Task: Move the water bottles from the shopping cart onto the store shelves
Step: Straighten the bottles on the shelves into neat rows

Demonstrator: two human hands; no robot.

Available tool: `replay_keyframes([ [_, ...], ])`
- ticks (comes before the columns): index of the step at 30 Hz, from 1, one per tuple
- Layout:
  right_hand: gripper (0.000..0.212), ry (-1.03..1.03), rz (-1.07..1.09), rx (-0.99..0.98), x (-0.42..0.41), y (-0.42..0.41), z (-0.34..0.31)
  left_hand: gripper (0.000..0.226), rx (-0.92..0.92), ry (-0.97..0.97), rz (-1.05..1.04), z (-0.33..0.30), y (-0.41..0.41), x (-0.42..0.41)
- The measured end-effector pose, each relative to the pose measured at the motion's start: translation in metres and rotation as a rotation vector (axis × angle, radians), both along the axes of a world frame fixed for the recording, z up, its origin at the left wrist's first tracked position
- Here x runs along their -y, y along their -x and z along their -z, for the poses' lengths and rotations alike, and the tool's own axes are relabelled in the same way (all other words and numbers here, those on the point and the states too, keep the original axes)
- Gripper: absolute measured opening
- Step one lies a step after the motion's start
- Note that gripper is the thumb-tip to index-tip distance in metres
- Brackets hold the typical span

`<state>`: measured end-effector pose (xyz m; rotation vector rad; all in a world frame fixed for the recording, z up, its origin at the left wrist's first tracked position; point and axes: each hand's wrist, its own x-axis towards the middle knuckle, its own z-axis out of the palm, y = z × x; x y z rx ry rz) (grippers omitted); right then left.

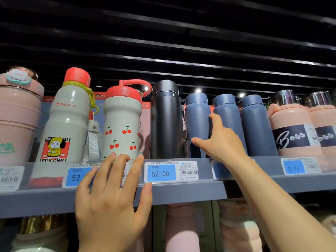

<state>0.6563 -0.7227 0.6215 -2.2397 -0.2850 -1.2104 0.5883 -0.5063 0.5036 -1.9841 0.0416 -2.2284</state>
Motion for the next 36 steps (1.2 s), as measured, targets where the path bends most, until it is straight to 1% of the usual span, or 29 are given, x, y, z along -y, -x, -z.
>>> replay_keyframes([
  [4, 0.087, 0.008, -0.012, -0.02, 0.0, 0.002, 0.0, 0.05, 0.027, 0.0, -0.01, 0.0, -0.002, 0.001],
  [7, 0.088, 0.013, -0.012, -0.018, -0.001, 0.003, 0.0, 0.05, 0.04, 0.003, -0.007, 0.0, -0.002, 0.001],
  [10, 0.088, 0.01, -0.026, -0.041, -0.001, 0.004, -0.002, 0.051, 0.024, 0.001, -0.002, 0.0, -0.002, 0.001],
  [14, 0.099, 0.043, -0.008, -0.051, -0.006, 0.003, -0.003, 0.051, 0.006, 0.002, 0.005, 0.0, -0.001, 0.001],
  [17, 0.103, 0.017, -0.018, -0.04, -0.007, 0.001, -0.002, 0.052, -0.004, 0.002, 0.012, 0.0, 0.0, 0.001],
  [26, 0.096, -0.1, 0.001, -0.039, -0.006, 0.005, 0.002, 0.05, 0.022, 0.007, 0.01, 0.0, 0.0, 0.002],
  [29, 0.101, -0.133, 0.057, -0.008, -0.007, 0.007, 0.004, 0.051, 0.004, 0.016, 0.017, 0.0, 0.0, 0.002],
  [31, 0.1, -0.144, 0.093, 0.044, -0.008, 0.009, 0.007, 0.052, -0.003, 0.02, 0.022, 0.0, 0.001, 0.003],
  [33, 0.094, -0.144, 0.097, 0.103, -0.01, 0.01, 0.011, 0.052, -0.006, 0.022, 0.024, 0.0, 0.002, 0.003],
  [34, 0.093, -0.14, 0.084, 0.107, -0.01, 0.01, 0.013, 0.051, -0.006, 0.023, 0.023, 0.0, 0.002, 0.003],
  [36, 0.097, -0.127, 0.061, 0.073, -0.01, 0.01, 0.013, 0.051, -0.006, 0.025, 0.022, 0.0, 0.002, 0.003],
])
